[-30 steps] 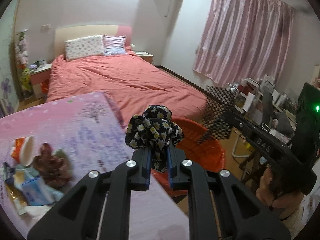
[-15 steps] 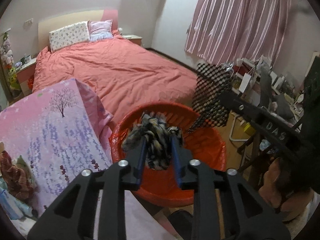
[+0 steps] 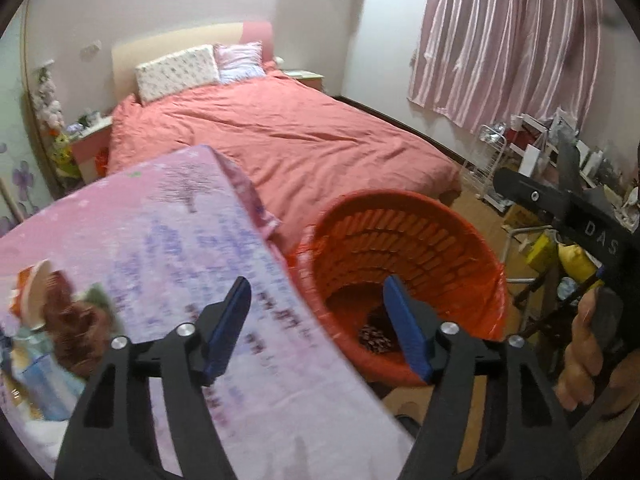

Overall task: Collect trash
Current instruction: 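Move both grippers back over the trash pile on the bed, then grasp the white tissue with the right gripper while the left grasps the yellow snack wrapper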

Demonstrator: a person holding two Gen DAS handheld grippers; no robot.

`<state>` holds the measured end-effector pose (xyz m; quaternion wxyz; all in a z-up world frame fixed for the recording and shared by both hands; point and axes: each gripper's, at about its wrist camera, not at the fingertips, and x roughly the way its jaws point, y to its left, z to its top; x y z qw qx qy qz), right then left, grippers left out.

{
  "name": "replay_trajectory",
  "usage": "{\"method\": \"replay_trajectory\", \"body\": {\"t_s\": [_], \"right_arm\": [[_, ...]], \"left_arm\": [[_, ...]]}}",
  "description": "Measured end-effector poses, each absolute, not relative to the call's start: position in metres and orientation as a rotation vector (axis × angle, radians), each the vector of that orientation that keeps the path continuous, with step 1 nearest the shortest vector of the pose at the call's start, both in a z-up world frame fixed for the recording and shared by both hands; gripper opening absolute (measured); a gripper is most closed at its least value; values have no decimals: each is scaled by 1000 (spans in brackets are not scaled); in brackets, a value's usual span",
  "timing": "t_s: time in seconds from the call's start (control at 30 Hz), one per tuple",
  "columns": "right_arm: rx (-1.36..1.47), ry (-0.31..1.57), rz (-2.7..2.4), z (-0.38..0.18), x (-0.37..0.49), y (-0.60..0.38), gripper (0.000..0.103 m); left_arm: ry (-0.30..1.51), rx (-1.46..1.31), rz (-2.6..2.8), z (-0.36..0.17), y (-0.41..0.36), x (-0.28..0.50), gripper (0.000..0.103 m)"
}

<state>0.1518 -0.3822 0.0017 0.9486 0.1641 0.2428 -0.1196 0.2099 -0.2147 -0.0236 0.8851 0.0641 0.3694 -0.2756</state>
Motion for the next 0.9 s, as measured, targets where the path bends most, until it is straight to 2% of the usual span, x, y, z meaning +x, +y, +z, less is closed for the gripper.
{"method": "replay_trajectory", "body": {"t_s": [0.4,0.73,0.9], "right_arm": [[243,589,-53,-12,162,-289,65],[121,679,262,-36,167,-167,65],[62,687,364,-41,162,-124,65]], "left_arm": [[734,27,-295,-6,-52,195,72],[780,-76,-3,-26,89,185,72],[796,-124,56,-33,125,176,72]]}}
